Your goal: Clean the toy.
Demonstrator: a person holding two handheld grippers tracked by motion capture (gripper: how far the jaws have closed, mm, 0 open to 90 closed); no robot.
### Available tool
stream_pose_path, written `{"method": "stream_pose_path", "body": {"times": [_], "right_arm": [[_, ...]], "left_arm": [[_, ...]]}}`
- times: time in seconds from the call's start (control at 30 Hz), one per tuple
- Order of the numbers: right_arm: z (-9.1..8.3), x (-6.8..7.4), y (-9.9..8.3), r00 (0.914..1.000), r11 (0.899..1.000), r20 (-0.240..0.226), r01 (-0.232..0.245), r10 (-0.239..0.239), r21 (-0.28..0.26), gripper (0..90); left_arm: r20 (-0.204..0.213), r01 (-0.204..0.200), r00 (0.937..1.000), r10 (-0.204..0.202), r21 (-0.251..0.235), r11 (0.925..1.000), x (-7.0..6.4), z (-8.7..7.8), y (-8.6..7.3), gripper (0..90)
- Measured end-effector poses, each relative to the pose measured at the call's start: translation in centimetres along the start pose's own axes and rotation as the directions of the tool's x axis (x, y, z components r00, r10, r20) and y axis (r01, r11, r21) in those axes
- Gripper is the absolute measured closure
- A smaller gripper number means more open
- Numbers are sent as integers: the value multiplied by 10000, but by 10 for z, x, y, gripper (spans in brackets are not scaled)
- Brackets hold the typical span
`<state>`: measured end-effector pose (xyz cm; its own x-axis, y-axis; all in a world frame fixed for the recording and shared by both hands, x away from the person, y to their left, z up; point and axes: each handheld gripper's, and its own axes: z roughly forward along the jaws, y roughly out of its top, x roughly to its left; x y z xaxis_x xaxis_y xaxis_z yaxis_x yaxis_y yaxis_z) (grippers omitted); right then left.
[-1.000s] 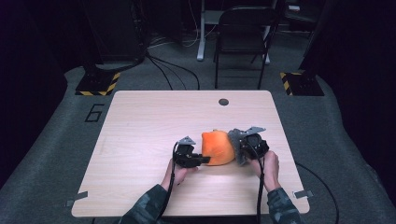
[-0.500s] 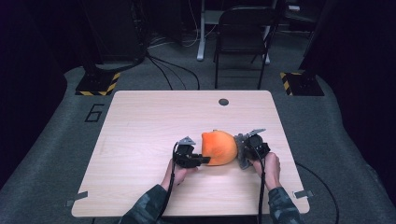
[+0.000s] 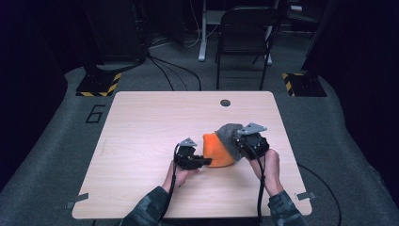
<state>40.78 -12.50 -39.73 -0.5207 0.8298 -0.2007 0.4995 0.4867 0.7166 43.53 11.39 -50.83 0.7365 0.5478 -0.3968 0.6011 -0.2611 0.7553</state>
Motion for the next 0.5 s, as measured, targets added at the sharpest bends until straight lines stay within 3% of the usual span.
{"method": "stream_pose_path", "body": {"times": [0.07, 0.13, 0.37, 0.5], "right_arm": [[15, 6, -5, 9999, 9988, -38, 102, -100, 481, 733], [28, 10, -12, 9990, 9974, 171, 405, -416, 604, 737], [31, 7, -14, 9994, 9979, 86, 320, -325, 563, 740], [33, 4, -16, 10000, 9980, -35, 89, -87, 622, 741]], "left_arm": [[-37, -24, 10000, 25, 83, 10000, 0, 0, 0, 763], [-55, 58, 10000, -58, 63, 10000, 0, 1, -1, 758], [55, 4, 10000, -4, -19, 10000, 1, 0, -1, 705], [83, -225, 9997, 225, -102, 9997, 1, 0, 0, 593]]}}
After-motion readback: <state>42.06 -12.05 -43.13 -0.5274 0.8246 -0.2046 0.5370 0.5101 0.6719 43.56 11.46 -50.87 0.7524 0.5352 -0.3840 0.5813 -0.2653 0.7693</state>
